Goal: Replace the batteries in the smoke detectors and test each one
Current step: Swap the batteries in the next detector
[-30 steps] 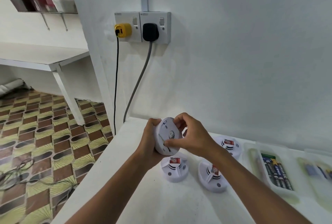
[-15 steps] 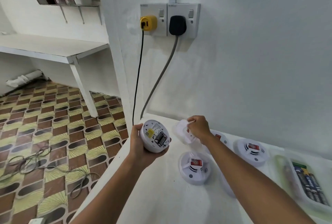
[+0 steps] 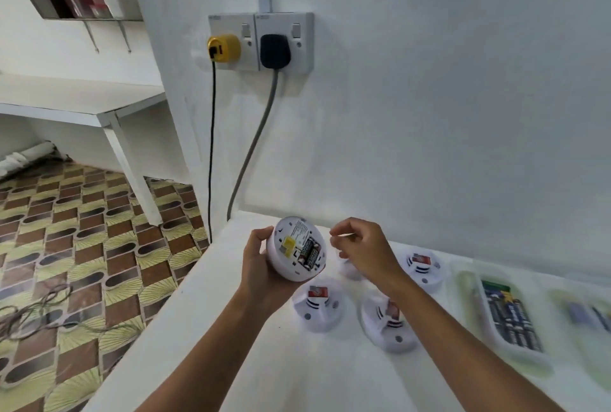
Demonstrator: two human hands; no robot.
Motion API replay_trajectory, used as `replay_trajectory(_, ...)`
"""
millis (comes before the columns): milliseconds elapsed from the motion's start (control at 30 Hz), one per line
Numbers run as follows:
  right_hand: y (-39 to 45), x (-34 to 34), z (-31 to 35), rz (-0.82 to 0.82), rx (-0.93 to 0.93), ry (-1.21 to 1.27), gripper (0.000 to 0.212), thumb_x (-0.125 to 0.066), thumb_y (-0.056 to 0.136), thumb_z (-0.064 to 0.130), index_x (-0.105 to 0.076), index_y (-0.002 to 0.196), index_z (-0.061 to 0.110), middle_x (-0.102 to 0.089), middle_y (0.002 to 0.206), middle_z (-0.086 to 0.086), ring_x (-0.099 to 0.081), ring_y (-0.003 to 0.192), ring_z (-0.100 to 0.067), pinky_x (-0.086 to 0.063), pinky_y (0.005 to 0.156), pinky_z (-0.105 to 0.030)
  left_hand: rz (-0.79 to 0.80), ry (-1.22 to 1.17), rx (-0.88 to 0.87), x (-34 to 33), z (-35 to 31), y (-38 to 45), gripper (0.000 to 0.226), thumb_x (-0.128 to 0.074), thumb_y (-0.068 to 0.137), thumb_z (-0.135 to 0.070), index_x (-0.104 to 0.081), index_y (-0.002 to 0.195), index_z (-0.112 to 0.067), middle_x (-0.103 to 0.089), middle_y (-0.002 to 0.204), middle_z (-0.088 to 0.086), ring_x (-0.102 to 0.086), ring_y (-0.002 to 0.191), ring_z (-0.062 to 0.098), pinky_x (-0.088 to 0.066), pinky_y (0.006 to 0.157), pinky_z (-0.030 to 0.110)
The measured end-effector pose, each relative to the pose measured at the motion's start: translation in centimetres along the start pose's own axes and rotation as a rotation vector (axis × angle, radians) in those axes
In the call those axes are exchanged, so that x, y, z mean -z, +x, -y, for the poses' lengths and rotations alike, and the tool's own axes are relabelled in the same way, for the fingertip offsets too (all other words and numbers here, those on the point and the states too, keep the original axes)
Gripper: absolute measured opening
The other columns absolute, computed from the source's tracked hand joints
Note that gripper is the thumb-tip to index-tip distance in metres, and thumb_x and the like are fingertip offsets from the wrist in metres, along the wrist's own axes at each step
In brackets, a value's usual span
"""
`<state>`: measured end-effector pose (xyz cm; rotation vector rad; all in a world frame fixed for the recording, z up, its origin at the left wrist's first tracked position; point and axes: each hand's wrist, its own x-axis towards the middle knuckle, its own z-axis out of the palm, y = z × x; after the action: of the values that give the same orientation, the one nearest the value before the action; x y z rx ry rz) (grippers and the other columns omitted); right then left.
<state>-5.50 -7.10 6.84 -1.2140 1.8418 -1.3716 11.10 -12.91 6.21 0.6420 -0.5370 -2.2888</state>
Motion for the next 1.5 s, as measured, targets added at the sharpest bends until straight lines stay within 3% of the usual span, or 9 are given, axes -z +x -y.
replay_trajectory(167, -5.5, 9.0, -1.2, 0.009, 0.043, -0.016, 0.007, -0.069, 0.084, 0.006, -0.07, 0.084, 0.013, -0.069, 0.078, 0.008, -0.061, 0.062, 0.004, -0.047, 0.063, -0.016, 0.12, 0.018, 0.005, -6.9, 7.9, 0.5, 0.051, -0.047, 0.076, -0.037, -0.067, 0.108, -0.002, -0.062, 0.11, 0.023, -0.054, 0.104, 0.037, -0.032, 0.107, 0.049)
replay_trajectory(333, -9.4, 19.4, -4.2, -0.08, 0.047, -0.05, 0.009, -0.068, 0.084, 0.004, -0.071, 0.088, 0.013, -0.07, 0.075, 0.008, -0.062, 0.061, 0.004, -0.044, 0.059, -0.01, 0.111, 0.032, 0.042, -14.1, 17.8, 1.0, 0.045, -0.043, 0.083, -0.038, -0.072, 0.093, -0.005, -0.064, 0.096, 0.02, -0.058, 0.091, 0.033, -0.04, 0.092, 0.045)
replay_trajectory(500, -12.4, 27.3, -7.0, -0.169, 0.029, -0.107, 0.012, -0.07, 0.083, 0.007, -0.071, 0.088, 0.017, -0.071, 0.081, 0.008, -0.065, 0.068, -0.001, -0.047, 0.06, -0.01, 0.132, 0.171, 0.053, -19.5, 25.6, 1.4, 0.048, -0.043, 0.088, -0.046, -0.067, 0.101, -0.006, -0.066, 0.089, 0.018, -0.06, 0.082, 0.03, -0.046, 0.078, 0.041)
replay_trajectory(667, -13.8, 33.5, -9.3, -0.224, -0.055, -0.044, 0.01, -0.068, 0.084, 0.005, -0.069, 0.082, 0.014, -0.067, 0.06, 0.005, -0.061, 0.054, -0.01, -0.052, 0.054, -0.028, 0.201, 0.296, 0.066, -23.6, 31.3, 1.9, 0.044, -0.041, 0.087, -0.043, -0.064, 0.097, -0.007, -0.065, 0.079, 0.014, -0.062, 0.071, 0.026, -0.05, 0.065, 0.035)
replay_trajectory(733, -14.1, 35.2, -9.8, -0.229, -0.057, -0.043, 0.011, -0.069, 0.084, 0.005, -0.068, 0.079, 0.014, -0.068, 0.064, 0.001, -0.063, 0.058, -0.015, -0.048, 0.049, -0.022, 0.201, 0.349, 0.077, -24.7, 32.9, 2.4, 0.046, -0.035, 0.092, -0.044, -0.063, 0.095, -0.008, -0.063, 0.076, 0.013, -0.06, 0.068, 0.026, -0.05, 0.059, 0.033)
replay_trajectory(933, -14.0, 38.5, -11.6, -0.139, -0.187, 0.107, 0.018, -0.08, 0.075, 0.009, -0.067, 0.086, 0.002, -0.073, 0.081, -0.011, -0.068, 0.084, -0.044, -0.05, 0.077, -0.062, 0.085, 0.41, 0.104, -26.3, 36.1, 4.3, 0.053, -0.044, 0.085, -0.049, -0.062, 0.11, -0.006, -0.058, 0.091, 0.018, -0.055, 0.077, 0.03, -0.046, 0.065, 0.037)
replay_trajectory(1167, -13.2, 38.7, -12.6, -0.231, -0.296, 0.306, 0.018, -0.074, 0.076, -0.005, -0.058, 0.073, 0.0, -0.066, 0.077, -0.011, -0.069, 0.068, -0.021, -0.058, 0.077, -0.044, -0.074, 0.524, 0.036, -26.9, 37.3, 5.9, 0.04, -0.056, 0.083, -0.041, -0.066, 0.106, -0.01, -0.065, 0.1, 0.022, -0.061, 0.089, 0.035, -0.049, 0.073, 0.039)
replay_trajectory(1367, -12.1, 38.3, -13.0, -0.45, -0.353, 0.512, 0.018, -0.067, 0.078, -0.009, -0.063, 0.091, 0.004, -0.067, 0.08, -0.012, -0.064, 0.072, -0.022, -0.054, 0.064, -0.03, -0.075, 0.544, -0.048, -27.1, 36.7, 6.4, 0.025, -0.056, 0.087, -0.036, -0.065, 0.1, -0.016, -0.063, 0.104, 0.015, -0.06, 0.099, 0.032, -0.048, 0.079, 0.037)
replay_trajectory(1500, -10.2, 40.1, -14.5, -0.447, -0.25, -0.187, 0.018, -0.074, 0.073, -0.001, -0.072, 0.088, 0.008, -0.067, 0.079, -0.003, -0.063, 0.077, -0.02, -0.049, 0.07, -0.026, -0.115, 0.477, -0.008, -26.6, 35.3, 6.8, 0.066, -0.065, 0.058, -0.051, -0.064, 0.113, -0.016, -0.063, 0.113, 0.014, -0.06, 0.108, 0.032, -0.051, 0.084, 0.038)
